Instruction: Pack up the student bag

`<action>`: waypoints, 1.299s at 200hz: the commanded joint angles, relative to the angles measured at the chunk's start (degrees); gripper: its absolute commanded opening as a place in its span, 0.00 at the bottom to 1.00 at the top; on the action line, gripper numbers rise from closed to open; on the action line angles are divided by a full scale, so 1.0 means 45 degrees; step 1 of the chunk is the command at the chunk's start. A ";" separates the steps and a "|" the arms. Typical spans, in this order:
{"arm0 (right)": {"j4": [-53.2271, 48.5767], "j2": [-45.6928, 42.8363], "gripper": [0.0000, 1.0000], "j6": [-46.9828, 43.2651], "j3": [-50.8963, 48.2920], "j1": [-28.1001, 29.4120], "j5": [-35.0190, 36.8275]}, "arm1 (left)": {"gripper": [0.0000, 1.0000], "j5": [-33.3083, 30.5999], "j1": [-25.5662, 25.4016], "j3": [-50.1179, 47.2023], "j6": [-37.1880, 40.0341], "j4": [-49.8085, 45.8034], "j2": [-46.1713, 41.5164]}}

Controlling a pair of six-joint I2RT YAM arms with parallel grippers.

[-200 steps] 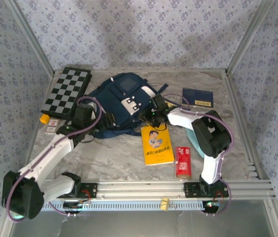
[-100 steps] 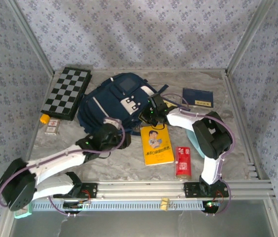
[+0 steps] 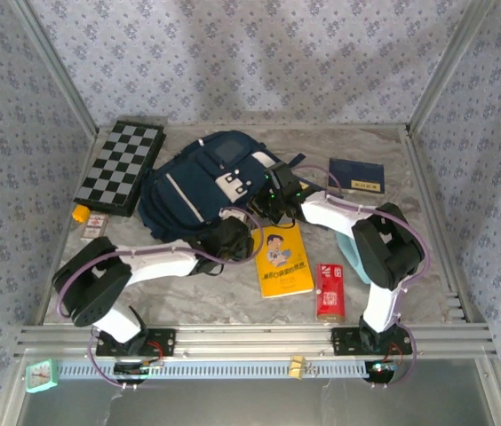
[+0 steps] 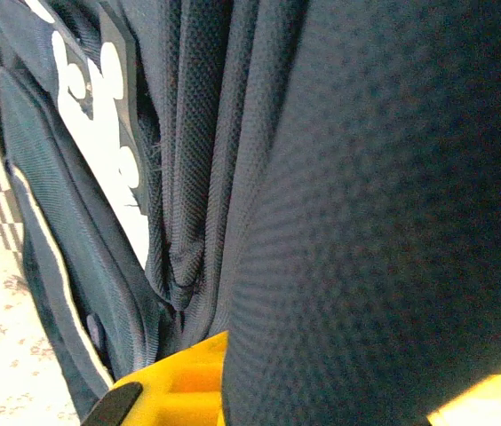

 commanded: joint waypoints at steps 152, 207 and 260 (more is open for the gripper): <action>0.0820 -0.0879 0.00 0.0613 0.0229 0.0483 -0.0164 | 0.27 -0.2929 0.0639 0.2464 -0.2468 0.0124 0.2348; 0.0730 -0.0920 0.00 0.0304 0.0229 0.0344 -0.0064 | 0.02 -0.2903 0.0684 0.2151 -0.1762 0.0323 0.1516; 0.0443 -0.0963 0.00 -0.0080 0.0426 -0.0228 -0.0250 | 0.00 -0.2225 0.0741 0.0990 -0.1189 -0.0404 -0.0061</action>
